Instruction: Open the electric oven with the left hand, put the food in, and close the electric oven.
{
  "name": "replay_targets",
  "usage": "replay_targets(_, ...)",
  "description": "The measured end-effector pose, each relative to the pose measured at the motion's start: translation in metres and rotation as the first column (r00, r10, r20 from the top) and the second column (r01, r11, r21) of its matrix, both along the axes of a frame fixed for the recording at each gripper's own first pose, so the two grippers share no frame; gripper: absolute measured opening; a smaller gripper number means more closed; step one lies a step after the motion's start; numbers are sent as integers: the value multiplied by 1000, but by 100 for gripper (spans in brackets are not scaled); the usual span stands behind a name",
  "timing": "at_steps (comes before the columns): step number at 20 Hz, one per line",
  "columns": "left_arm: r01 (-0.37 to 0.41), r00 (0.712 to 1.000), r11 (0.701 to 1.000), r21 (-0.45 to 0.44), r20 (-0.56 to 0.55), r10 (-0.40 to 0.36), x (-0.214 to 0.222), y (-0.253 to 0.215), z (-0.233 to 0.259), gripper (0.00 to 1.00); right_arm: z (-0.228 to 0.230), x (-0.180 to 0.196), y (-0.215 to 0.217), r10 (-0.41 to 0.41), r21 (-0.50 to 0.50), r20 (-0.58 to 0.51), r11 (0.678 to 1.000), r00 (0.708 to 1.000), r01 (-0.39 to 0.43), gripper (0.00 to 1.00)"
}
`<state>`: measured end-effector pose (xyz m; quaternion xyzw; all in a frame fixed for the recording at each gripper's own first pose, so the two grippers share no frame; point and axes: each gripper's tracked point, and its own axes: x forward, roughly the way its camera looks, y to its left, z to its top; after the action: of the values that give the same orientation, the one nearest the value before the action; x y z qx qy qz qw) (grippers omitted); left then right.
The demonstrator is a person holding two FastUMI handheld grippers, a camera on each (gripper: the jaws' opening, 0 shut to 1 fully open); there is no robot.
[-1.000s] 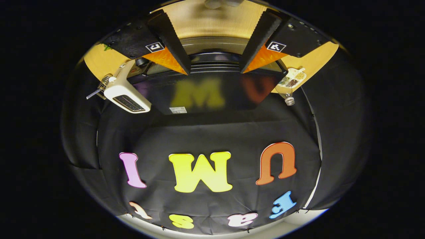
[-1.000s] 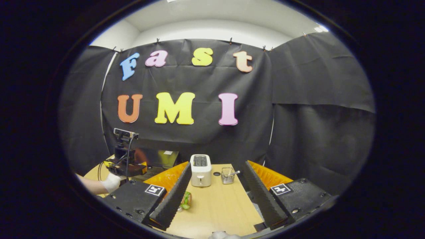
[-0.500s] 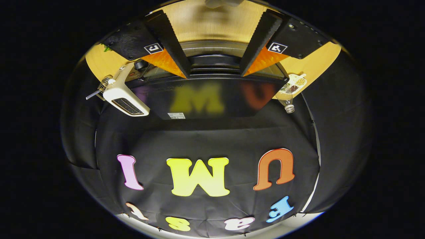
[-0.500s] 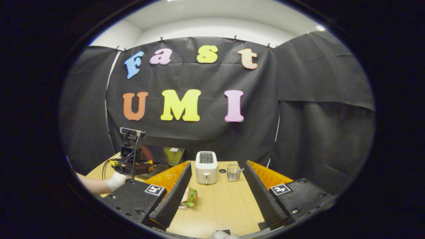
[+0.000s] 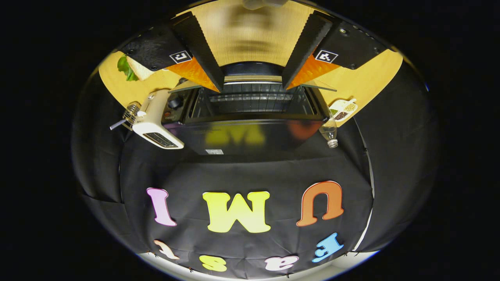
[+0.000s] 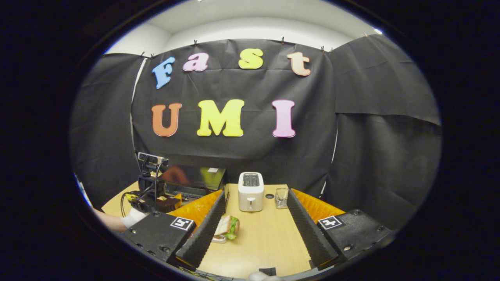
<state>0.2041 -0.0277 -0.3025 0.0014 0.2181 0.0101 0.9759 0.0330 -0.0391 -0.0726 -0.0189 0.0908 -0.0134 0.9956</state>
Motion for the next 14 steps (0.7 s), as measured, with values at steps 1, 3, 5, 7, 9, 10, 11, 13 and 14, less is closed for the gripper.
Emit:
replay_targets(1, -3, 1000, 1000, 1, -16, 3, -7, 3, -8, 99, -4, 1, 2, 7, 1, -6, 1000, 1000, -7, 100)
replay_targets(3, 2, 1000, 1000, -15, -29, -2, -20, 1, -19, 99, -8, 0, 5, 15, 4, -16, 1000, 1000, -15, 100)
replay_targets(5, 8, 999, 1000, -12, -39, -9, -29, 3, -23, 99, -12, 2, 7, 21, 13, -24, 1000, 999, -21, 100)
replay_targets(7, 9, 998, 1000, -10, -64, -10, -40, 2, -31, 99, -20, 3, 7, 21, 18, -40, 1000, 999, -21, 100)
replay_targets(9, 14, 995, 1000, -4, -96, -14, -50, 1, -43, 99, -29, 4, 7, 21, 17, -55, 1000, 998, -21, 100)
replay_targets(10, 20, 993, 1000, -1, -113, -20, -54, 0, -49, 98, -33, 3, 7, 18, 17, -63, 1000, 998, -17, 91)
replay_targets(11, 23, 992, 1000, 1, -127, -23, -58, -1, -56, 99, -39, 4, 7, 16, 21, -74, 1000, 997, -15, 100)
replay_targets(13, 24, 986, 1000, 0, -163, -24, -66, 0, -68, 98, -50, 4, 6, 14, 32, -96, 999, 995, -11, 100)
replay_targets(14, 21, 983, 1000, -1, -181, -20, -71, 0, -75, 99, -53, 3, 6, 12, 36, -104, 999, 995, -8, 91)
